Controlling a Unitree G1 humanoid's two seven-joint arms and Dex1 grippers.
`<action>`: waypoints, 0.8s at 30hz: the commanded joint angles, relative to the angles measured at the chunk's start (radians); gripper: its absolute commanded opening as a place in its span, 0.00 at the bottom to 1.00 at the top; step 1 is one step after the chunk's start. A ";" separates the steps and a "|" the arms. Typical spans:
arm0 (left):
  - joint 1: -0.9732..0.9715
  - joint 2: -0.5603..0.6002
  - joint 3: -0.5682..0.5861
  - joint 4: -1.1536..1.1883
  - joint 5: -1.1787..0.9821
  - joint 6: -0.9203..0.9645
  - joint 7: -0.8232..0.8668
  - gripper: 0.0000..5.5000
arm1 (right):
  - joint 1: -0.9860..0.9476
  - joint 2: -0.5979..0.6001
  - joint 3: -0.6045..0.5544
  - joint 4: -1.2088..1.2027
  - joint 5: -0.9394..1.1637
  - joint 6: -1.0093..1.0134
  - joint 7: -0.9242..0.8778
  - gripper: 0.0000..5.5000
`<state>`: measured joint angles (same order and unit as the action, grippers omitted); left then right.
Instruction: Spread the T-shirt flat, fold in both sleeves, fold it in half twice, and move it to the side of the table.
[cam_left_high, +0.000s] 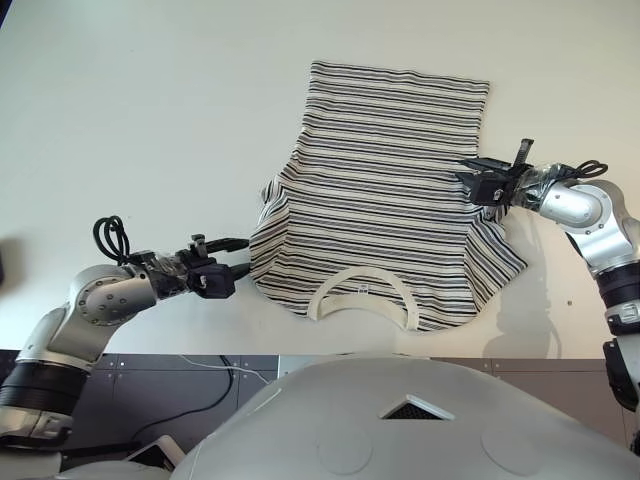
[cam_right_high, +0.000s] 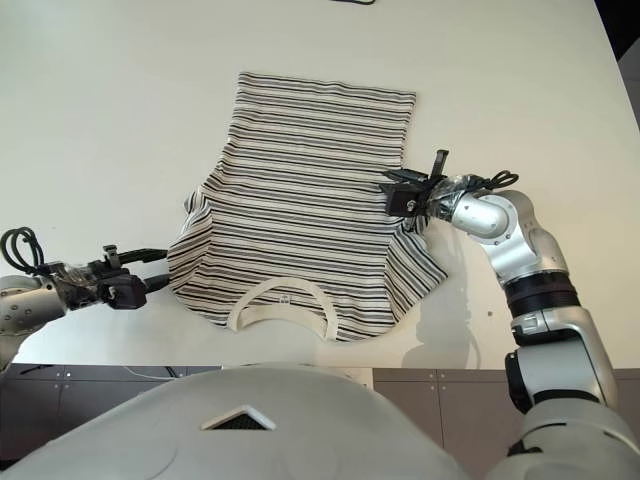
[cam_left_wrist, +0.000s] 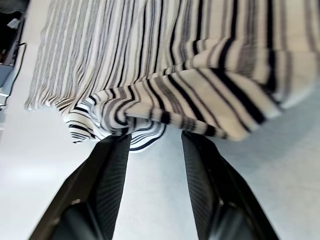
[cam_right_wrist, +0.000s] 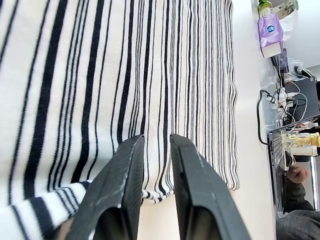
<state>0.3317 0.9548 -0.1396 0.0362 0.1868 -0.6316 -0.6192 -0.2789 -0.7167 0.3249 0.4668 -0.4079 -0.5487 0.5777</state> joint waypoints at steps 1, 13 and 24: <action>0.008 -0.070 0.015 -0.019 0.033 0.039 0.058 0.34 | 0.001 -0.001 -0.011 -0.017 0.011 0.011 0.004 0.17; -0.081 -0.221 0.138 -0.014 -0.027 0.140 0.207 0.34 | 0.020 0.008 -0.008 -0.008 0.007 0.023 -0.007 0.17; -0.138 -0.178 0.113 -0.007 0.047 -0.038 0.174 0.34 | 0.008 0.009 -0.033 -0.021 0.041 0.025 -0.016 0.17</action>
<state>0.1934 0.7474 -0.0035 0.0223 0.2034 -0.6326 -0.4165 -0.2591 -0.7103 0.3229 0.4619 -0.4064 -0.5360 0.5581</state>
